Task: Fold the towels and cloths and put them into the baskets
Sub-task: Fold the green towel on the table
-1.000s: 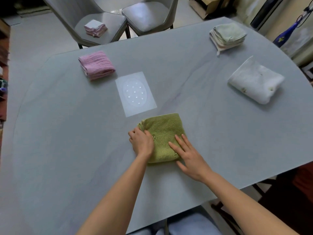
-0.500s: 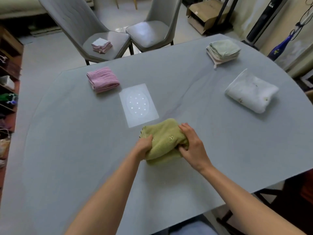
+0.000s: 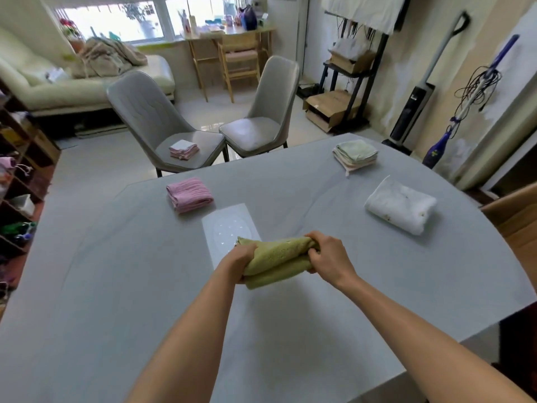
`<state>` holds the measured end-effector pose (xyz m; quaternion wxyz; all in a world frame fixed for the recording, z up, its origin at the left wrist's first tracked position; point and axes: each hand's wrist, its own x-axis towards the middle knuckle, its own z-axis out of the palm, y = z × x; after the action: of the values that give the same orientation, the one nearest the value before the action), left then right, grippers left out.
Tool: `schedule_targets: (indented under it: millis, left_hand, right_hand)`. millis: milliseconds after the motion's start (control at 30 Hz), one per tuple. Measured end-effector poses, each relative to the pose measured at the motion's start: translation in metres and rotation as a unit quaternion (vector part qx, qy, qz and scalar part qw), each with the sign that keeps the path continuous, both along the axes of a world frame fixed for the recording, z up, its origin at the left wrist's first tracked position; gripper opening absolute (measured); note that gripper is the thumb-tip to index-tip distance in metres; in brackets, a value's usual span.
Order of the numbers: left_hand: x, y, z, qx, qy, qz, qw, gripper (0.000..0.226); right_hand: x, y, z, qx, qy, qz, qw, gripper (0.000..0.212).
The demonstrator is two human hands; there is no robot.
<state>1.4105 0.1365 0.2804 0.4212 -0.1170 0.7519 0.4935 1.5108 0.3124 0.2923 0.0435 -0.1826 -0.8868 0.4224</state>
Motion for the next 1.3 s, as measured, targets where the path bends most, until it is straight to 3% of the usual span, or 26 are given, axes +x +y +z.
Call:
schedule_targets:
  millis: [67,233,367,433,567,667,700,733,800,900,1167,1300]
  left_hand:
    - [-0.001,-0.006,0.0,0.033,0.018,0.045,0.998,0.026]
    - [-0.01,0.003,0.008,0.056,0.074,0.11,0.99,0.045]
    - [-0.006,0.015,0.02,0.093,0.152,0.128,0.976,0.046]
    - [-0.003,0.019,0.025,0.138,0.243,0.085,0.956,0.042]
    - [0.003,0.026,0.054,0.161,0.398,-0.103,0.897,0.035]
    - [0.016,0.026,0.074,0.256,0.373,-0.134,0.882,0.026]
    - [0.021,0.025,0.077,0.281,0.351,-0.134,0.883,0.026]
    - [0.025,0.024,0.077,0.293,0.33,-0.138,0.887,0.03]
    - [0.027,0.02,0.074,0.306,0.284,-0.143,0.897,0.042]
    - [0.02,0.008,0.068,0.336,0.227,-0.137,0.904,0.057]
    - [0.014,0.0,0.065,0.32,0.269,-0.05,0.907,0.051]
    - [0.01,-0.009,0.054,0.331,0.257,-0.038,0.907,0.027]
  right_hand:
    - [-0.004,0.002,0.018,-0.072,0.062,-0.017,0.995,0.042]
    - [0.008,0.003,0.027,-0.129,0.147,-0.05,0.979,0.058]
    - [0.035,0.004,0.011,-0.191,0.121,-0.008,0.974,0.073]
    - [0.05,0.011,0.0,-0.241,0.069,0.003,0.968,0.068]
    - [0.054,0.033,0.012,-0.348,0.039,-0.071,0.934,0.031]
    - [0.042,0.042,0.029,-0.414,0.046,-0.067,0.907,0.085]
    - [0.038,0.043,0.034,-0.445,0.055,-0.049,0.893,0.094]
    - [0.034,0.043,0.039,-0.475,0.065,-0.028,0.877,0.093]
    - [0.031,0.038,0.053,-0.515,0.082,-0.021,0.853,0.067]
    - [0.027,0.031,0.06,-0.494,0.118,-0.048,0.86,0.041]
    - [0.023,0.008,0.055,-0.427,0.159,-0.023,0.89,0.042]
    - [0.025,0.016,0.058,-0.256,0.15,0.023,0.955,0.056]
